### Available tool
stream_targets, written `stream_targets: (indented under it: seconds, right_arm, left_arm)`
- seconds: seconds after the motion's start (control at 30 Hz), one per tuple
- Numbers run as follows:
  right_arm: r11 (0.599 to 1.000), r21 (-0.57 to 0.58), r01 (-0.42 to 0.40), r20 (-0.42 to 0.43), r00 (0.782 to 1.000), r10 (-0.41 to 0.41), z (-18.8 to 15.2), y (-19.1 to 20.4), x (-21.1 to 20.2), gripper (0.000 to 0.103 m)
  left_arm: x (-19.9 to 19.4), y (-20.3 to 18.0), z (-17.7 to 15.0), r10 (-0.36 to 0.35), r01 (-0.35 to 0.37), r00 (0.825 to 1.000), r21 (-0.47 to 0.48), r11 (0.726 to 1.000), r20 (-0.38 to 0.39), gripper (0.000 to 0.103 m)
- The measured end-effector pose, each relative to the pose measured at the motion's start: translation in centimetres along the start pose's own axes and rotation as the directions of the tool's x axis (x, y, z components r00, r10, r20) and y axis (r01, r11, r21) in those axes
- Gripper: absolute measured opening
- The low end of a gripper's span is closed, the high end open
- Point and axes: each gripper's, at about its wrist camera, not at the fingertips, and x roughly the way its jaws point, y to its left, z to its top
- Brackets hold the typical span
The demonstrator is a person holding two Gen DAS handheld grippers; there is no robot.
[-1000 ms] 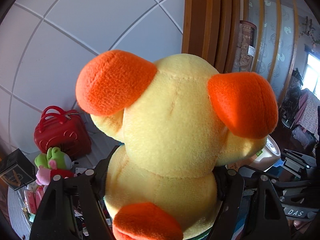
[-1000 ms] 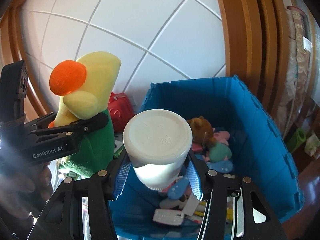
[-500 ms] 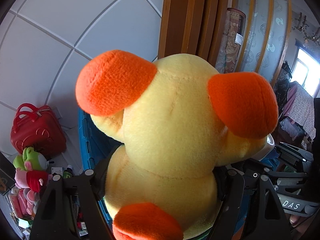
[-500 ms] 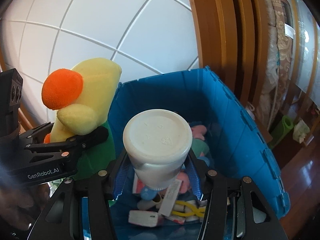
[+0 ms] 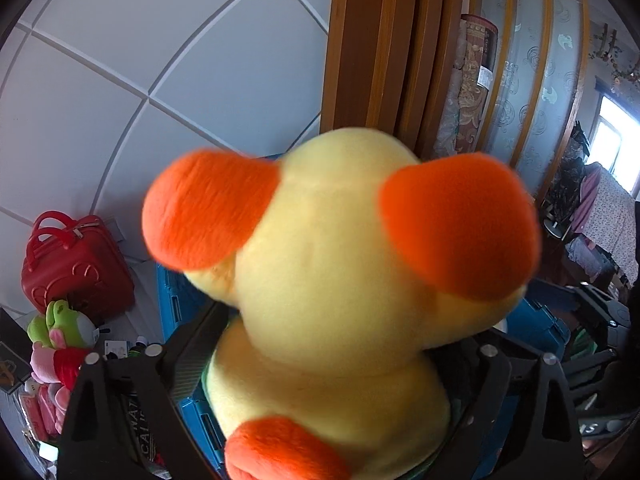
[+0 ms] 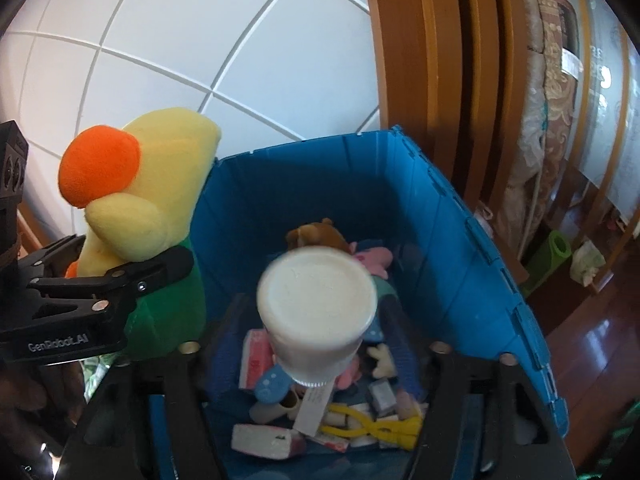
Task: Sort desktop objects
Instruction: 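Open both tools to drop the duck and pill bottle into the crate, then move both open tools back over the pile of items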
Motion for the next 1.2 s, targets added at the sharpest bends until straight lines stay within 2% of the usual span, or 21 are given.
stream_targets:
  seconds: [0.03, 0.1, 0.17, 0.3, 0.4, 0.73, 0.93, 1.2]
  right_arm:
    - [1.000, 0.006, 0.010, 0.019, 1.000, -0.010, 0.0, -0.2, -0.3, 0.103]
    - [1.000, 0.022, 0.009, 0.031, 0.999, -0.010, 0.2, -0.4, -0.7, 0.103]
    - [1.000, 0.026, -0.001, 0.035, 0.999, 0.000, 0.3, -0.4, -0.9, 0.103]
    - [0.999, 0.002, -0.046, 0.050, 0.998, 0.046, 0.5, 1.1, -1.2, 0.103]
    - [0.995, -0.028, -0.091, 0.064, 0.994, 0.093, 0.4, 3.1, -1.4, 0.103]
    - [0.968, -0.137, -0.210, 0.061, 0.974, 0.220, -0.6, 13.0, -2.0, 0.103]
    - [0.955, -0.180, -0.238, 0.028, 0.969, 0.246, -2.3, 19.9, -2.0, 0.103]
    - [0.936, -0.222, -0.272, -0.039, 0.962, 0.271, -5.5, 28.2, -0.8, 0.103]
  left_arm:
    - [0.2, 0.4, 0.0, 0.015, -0.015, 1.000, -0.010, 1.000, -0.008, 0.103]
    - [0.4, 1.2, -0.3, 0.041, -0.041, 0.999, -0.017, 0.999, -0.024, 0.103]
    - [0.1, 2.2, -0.8, 0.035, -0.036, 0.999, -0.034, 0.999, -0.022, 0.103]
    - [-1.5, 4.3, -1.8, 0.039, -0.037, 0.999, -0.080, 0.996, 0.019, 0.103]
    - [-2.5, 6.1, -3.0, 0.062, -0.059, 0.998, -0.108, 0.992, 0.021, 0.103]
    - [-6.3, 13.8, -7.6, 0.107, -0.105, 0.994, -0.173, 0.979, 0.002, 0.103]
    - [-9.1, 19.7, -11.2, 0.130, -0.130, 0.991, -0.198, 0.972, -0.015, 0.103]
    - [-11.8, 27.5, -16.8, 0.164, -0.178, 0.983, -0.241, 0.954, -0.078, 0.103]
